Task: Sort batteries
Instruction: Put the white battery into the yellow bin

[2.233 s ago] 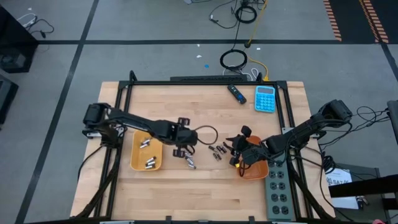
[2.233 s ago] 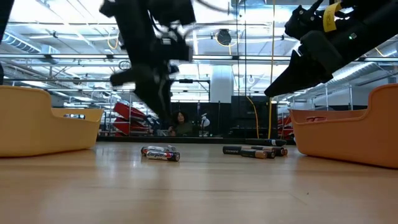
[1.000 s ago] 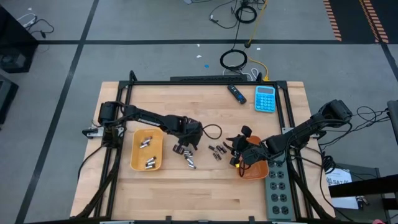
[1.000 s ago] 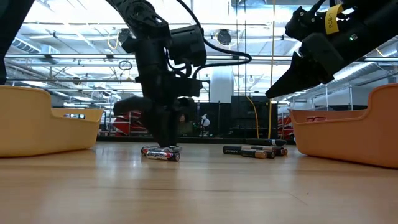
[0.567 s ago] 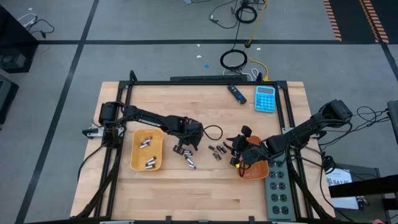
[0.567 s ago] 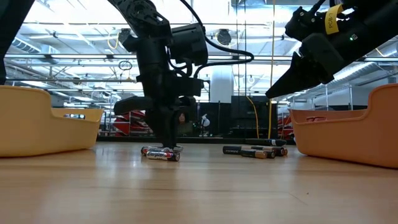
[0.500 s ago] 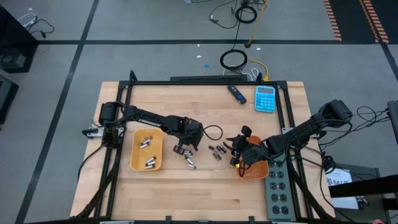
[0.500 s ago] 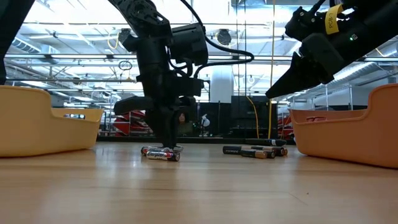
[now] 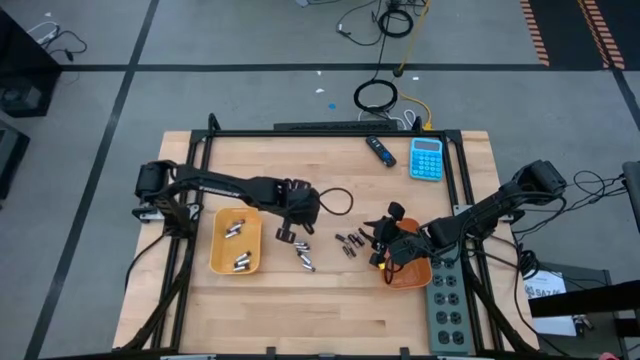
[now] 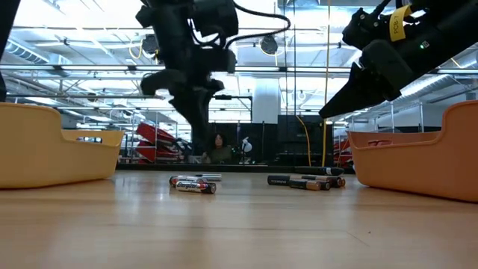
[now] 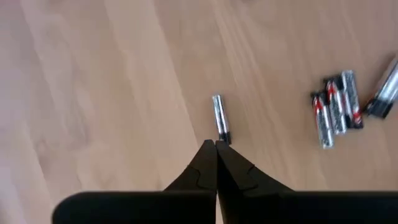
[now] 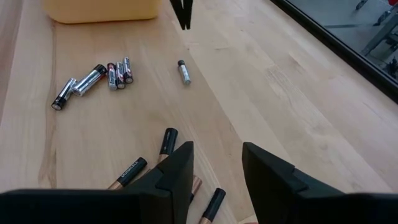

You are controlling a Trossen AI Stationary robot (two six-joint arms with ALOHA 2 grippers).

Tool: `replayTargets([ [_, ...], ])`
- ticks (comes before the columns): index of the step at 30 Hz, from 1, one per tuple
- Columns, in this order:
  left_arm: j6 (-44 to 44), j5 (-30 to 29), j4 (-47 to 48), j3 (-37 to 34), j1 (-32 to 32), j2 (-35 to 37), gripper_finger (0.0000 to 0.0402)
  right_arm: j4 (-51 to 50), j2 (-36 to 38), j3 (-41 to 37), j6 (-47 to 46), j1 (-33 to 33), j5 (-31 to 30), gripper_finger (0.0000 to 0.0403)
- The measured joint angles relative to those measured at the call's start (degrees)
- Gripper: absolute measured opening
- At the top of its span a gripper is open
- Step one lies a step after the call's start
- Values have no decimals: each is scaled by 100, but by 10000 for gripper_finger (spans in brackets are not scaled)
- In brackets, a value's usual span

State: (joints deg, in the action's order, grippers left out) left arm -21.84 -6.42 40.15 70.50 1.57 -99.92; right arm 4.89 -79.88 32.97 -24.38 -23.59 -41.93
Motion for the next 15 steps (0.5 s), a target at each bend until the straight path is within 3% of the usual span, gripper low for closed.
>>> replayTargets([
  [6,813,-218,-98,9,119,0,29,56,0,0,-2,0,0,130],
  [15,938,300,-300,9,113,-474,152,50,0,0,0,0,2,130],
])
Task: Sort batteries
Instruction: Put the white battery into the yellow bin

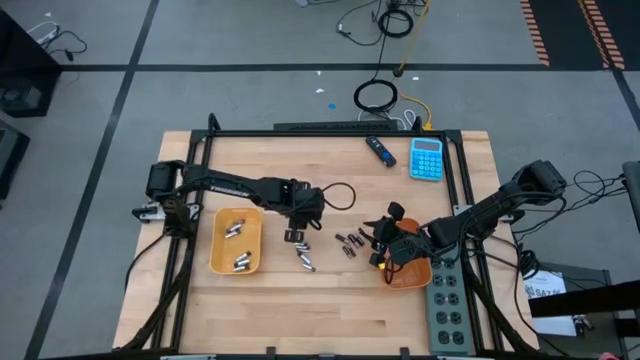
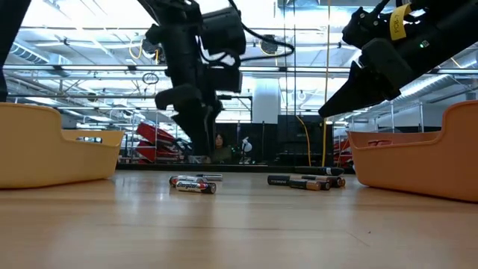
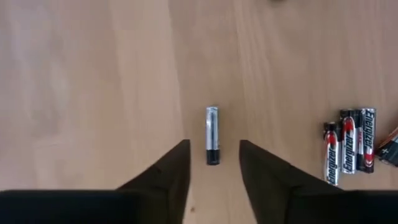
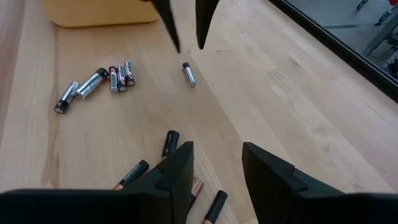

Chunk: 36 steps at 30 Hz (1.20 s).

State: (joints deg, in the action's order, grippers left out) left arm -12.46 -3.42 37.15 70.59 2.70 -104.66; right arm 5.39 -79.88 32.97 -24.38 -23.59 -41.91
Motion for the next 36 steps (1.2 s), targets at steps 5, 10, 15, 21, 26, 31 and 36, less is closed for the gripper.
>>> replayTargets([
  [5,-157,47,-49,0,19,-193,191,-2,0,0,4,-2,0,130],
  [10,-191,57,-73,0,153,-373,196,-2,0,0,7,-2,0,130],
  [15,-443,67,-109,0,194,-614,196,-4,0,0,8,-2,0,130],
  [21,-754,297,-207,28,201,-834,185,-9,0,0,20,-2,0,130],
  [26,-1188,566,-92,37,226,-909,101,-18,0,0,20,-2,0,130],
  [31,-1247,827,16,36,305,-912,21,-37,0,0,20,-2,0,130],
  [36,-1415,540,39,24,218,-844,21,-37,0,0,20,-2,0,130],
])
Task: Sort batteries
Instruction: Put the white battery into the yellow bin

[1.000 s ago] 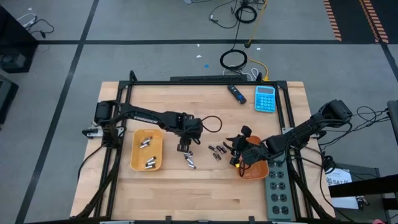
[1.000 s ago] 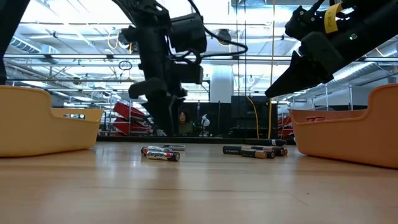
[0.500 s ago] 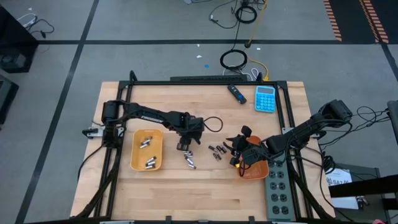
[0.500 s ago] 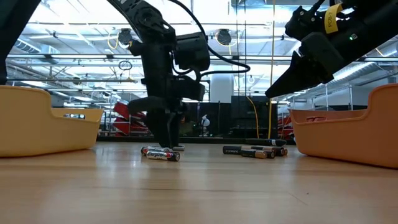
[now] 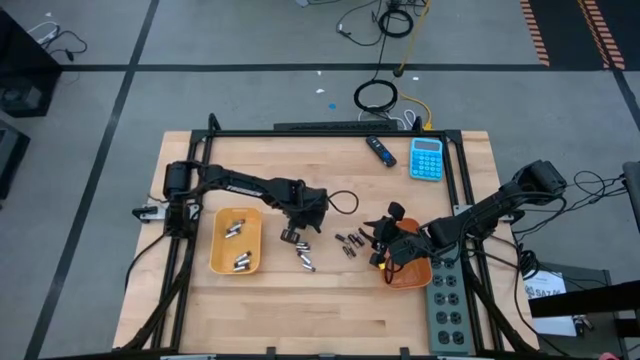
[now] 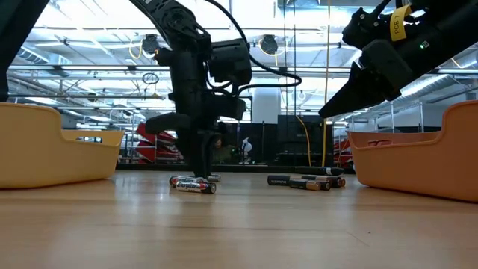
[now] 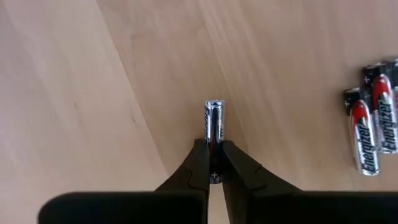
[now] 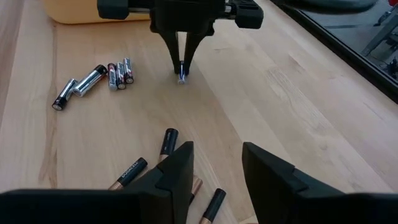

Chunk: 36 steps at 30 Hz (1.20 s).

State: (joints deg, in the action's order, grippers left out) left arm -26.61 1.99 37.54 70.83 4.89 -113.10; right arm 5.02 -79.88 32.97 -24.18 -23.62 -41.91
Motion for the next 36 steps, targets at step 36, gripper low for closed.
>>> replayTargets([
  [36,5637,-470,4026,-557,-1713,2730,36,36,2,0,107,2,-4,130],
])
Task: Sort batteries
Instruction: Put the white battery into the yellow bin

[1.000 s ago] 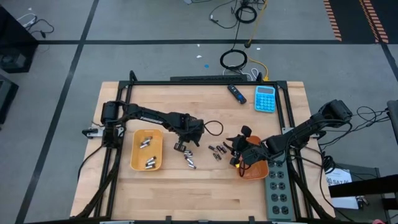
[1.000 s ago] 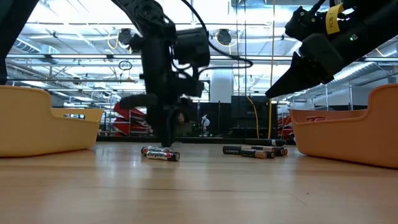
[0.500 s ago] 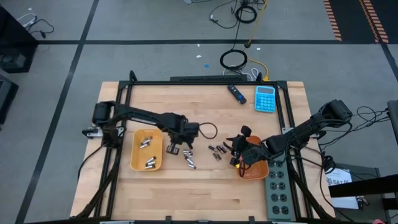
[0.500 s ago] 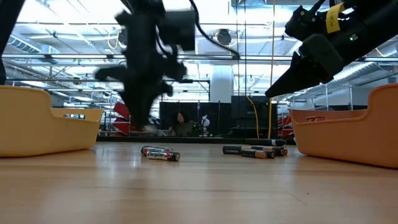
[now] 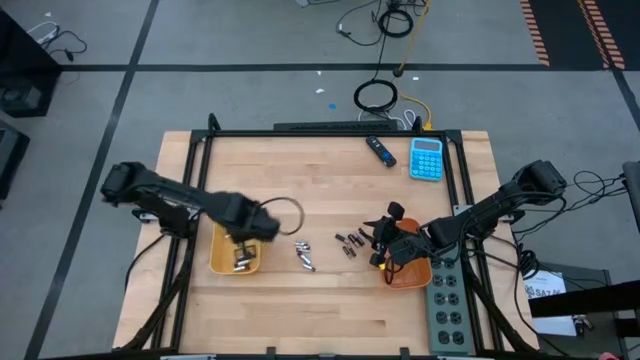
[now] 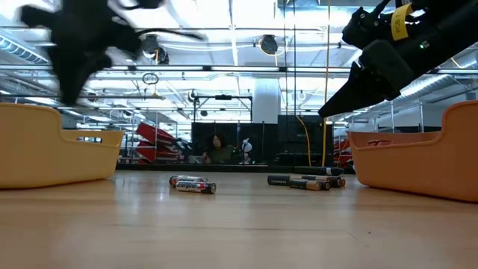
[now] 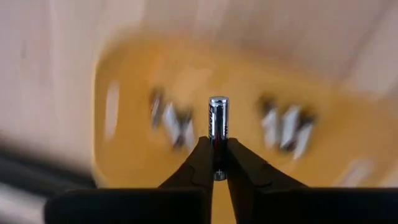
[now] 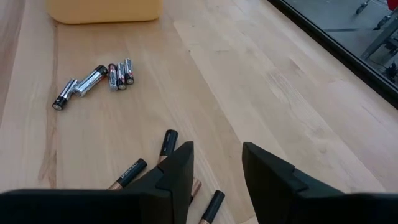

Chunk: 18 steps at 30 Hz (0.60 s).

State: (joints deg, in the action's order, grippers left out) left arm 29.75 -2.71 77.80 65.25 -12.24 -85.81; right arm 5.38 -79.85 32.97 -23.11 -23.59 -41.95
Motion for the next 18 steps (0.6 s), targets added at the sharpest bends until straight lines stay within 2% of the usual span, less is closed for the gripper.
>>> replayTargets([
  [4,610,-44,234,-482,-459,156,91,6,0,0,0,0,0,130],
  [7,727,-87,-118,-609,-720,194,118,33,0,0,71,18,0,130],
  [13,695,-675,-1041,-542,-888,195,128,47,0,0,127,172,11,130],
  [18,233,-978,-2483,-542,-888,69,129,45,0,0,148,190,31,130],
])
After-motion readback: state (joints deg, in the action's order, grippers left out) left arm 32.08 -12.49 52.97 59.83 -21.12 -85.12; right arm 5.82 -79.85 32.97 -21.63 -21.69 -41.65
